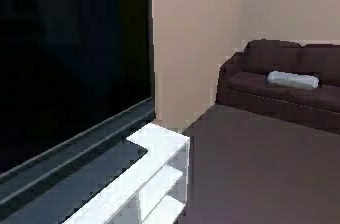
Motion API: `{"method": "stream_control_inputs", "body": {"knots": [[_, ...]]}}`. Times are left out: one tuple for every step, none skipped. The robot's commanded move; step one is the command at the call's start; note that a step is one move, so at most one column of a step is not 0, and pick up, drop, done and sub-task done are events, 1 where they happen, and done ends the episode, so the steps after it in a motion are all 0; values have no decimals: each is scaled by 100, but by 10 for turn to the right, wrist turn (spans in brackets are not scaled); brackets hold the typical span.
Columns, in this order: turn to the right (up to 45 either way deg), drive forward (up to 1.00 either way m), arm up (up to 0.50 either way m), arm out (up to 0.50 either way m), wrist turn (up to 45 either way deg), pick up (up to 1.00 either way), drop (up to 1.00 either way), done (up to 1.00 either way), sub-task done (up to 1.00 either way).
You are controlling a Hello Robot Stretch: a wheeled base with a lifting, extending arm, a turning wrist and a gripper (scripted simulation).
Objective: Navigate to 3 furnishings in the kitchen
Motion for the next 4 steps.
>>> {"method": "stream_control_inputs", "body": {"knots": [[330,0,0,0,0,0,0,0,0],[0,100,0,0,0,0,0,0,0],[60,0,0,0,0,0,0,0,0],[0,35,0,0,0,0,0,0,0]]}}
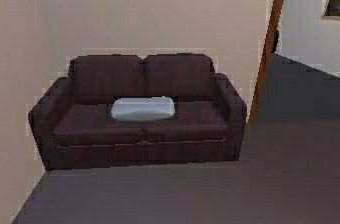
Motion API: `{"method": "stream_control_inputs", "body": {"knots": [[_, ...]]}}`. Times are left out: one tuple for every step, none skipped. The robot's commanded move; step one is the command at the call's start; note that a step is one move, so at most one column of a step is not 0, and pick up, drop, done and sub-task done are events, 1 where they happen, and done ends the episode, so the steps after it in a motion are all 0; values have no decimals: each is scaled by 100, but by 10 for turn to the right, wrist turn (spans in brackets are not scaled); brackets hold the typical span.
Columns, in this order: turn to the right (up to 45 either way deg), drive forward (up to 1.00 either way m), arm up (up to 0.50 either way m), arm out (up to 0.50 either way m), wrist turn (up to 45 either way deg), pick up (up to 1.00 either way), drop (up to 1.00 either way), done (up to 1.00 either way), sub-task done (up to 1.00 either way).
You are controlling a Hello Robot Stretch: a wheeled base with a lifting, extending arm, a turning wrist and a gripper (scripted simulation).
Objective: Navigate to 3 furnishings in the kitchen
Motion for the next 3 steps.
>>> {"method": "stream_control_inputs", "body": {"knots": [[330,0,0,0,0,0,0,0,0],[0,100,0,0,0,0,0,0,0],[0,100,0,0,0,0,0,0,0]]}}
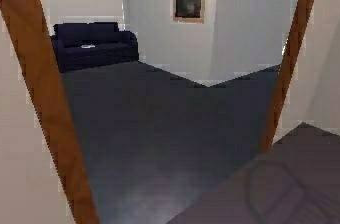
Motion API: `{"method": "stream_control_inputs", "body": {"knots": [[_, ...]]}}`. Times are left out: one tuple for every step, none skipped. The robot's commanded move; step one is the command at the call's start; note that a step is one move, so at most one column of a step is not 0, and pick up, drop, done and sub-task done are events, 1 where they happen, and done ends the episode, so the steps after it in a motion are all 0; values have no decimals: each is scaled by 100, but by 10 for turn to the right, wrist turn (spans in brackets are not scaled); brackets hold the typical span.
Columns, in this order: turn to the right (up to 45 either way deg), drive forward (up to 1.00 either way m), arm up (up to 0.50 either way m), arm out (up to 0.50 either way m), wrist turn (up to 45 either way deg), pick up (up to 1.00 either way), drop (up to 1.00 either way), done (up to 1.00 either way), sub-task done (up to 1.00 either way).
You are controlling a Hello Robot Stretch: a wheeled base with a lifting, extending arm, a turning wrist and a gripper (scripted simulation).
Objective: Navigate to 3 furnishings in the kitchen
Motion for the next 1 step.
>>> {"method": "stream_control_inputs", "body": {"knots": [[0,80,0,0,0,0,0,0,0]]}}
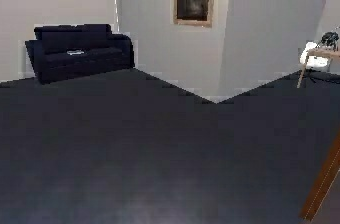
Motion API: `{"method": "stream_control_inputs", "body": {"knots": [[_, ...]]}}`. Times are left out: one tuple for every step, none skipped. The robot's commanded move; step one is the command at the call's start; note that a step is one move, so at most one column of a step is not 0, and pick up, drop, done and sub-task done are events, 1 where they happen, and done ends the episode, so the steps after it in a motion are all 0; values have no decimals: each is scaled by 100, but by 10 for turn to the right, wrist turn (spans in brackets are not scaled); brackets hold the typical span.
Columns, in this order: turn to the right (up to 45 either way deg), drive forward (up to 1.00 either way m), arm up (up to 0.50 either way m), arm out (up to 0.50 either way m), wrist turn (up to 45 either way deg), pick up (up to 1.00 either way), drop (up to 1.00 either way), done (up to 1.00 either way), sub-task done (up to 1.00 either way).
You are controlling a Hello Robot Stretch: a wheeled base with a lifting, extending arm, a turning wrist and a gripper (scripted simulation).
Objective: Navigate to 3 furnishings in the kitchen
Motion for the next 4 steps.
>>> {"method": "stream_control_inputs", "body": {"knots": [[-450,0,0,0,0,0,0,0,0],[-90,0,0,0,0,0,0,0,0],[0,60,0,0,0,0,0,0,0],[-120,0,0,0,0,0,0,0,0]]}}
